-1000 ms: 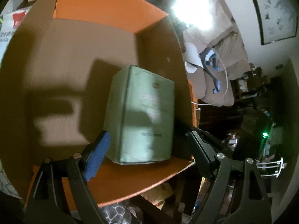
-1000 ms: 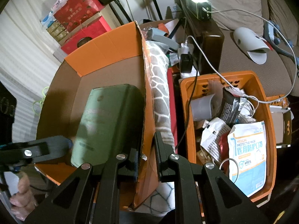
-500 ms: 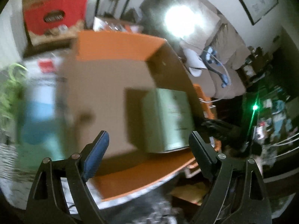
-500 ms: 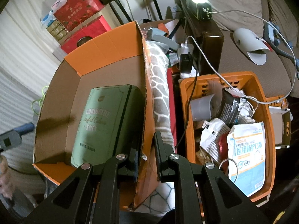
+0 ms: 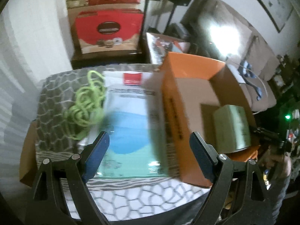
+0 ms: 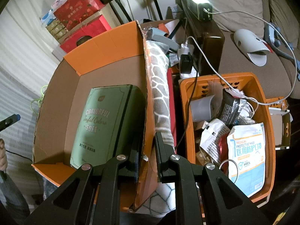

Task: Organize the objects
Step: 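Open the left gripper to release the tissue pack upright in the box, then move the left gripper to the lime-green cable and grasp it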

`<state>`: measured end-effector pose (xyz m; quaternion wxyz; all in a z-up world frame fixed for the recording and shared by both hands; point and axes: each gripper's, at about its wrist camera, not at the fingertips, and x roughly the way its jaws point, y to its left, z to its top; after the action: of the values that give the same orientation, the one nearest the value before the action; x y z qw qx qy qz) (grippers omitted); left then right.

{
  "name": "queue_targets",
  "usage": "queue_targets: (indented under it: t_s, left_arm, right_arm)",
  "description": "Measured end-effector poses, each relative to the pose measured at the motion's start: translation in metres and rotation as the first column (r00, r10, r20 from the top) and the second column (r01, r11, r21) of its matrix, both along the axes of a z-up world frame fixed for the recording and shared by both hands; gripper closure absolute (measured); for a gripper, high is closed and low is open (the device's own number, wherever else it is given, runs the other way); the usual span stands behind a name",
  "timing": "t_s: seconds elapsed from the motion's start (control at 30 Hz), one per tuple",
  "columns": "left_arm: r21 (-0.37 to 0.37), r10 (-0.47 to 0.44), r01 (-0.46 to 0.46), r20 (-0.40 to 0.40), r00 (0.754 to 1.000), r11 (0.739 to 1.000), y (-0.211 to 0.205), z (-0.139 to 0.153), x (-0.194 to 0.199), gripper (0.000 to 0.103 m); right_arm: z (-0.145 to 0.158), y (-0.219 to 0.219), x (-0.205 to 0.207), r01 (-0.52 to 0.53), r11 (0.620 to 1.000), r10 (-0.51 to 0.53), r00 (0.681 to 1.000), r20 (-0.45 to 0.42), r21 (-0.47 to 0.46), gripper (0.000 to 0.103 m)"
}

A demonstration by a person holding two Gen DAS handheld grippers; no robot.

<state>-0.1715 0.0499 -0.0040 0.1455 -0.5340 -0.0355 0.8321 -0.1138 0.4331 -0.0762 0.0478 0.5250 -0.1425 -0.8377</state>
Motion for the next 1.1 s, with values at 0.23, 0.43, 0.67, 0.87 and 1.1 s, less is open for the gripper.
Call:
queue_targets:
  t_s: [0.23,0.43,0.67,0.87,1.1]
  left_arm:
    - [-0.063,0.062,-0.062,-0.012,0.998,0.996,-0.043,-0.014,-0.009,0.005]
    - [-0.086,0.152,-0.152,-0.006,0.988,0.985,-0.08,-0.03,-0.017,0.005]
    - [-0.115,0.167,-0.169,-0.022,0.986,0.979,-0.104,-0.048,-0.033,0.005]
    - [-0.091,0.149,-0.148,0.005,0.989,0.985,-0.108,-0.07,-0.051,0.005]
    - [-0.097,0.152,-0.148,0.037,0.988,0.984,-0.096,-0.094,-0.081,0.005]
  right_arm:
    - [0.0,-0.001,0.0,0.002,1.0,-0.002,1.0,0.0,-0.001,0.09]
    - [0.0,-0.001,0.0,0.002,1.0,-0.002,1.0,0.0,0.0,0.09]
    - [0.001,-0.001,0.0,0.002,1.0,-0.002,1.0,0.0,0.001,0.09]
    - [0.001,-0.001,0.0,0.003,1.0,-0.003,1.0,0.001,0.001,0.09]
    - [0.001,-0.001,0.0,0.004,1.0,-0.004,1.0,0.002,0.001,0.09]
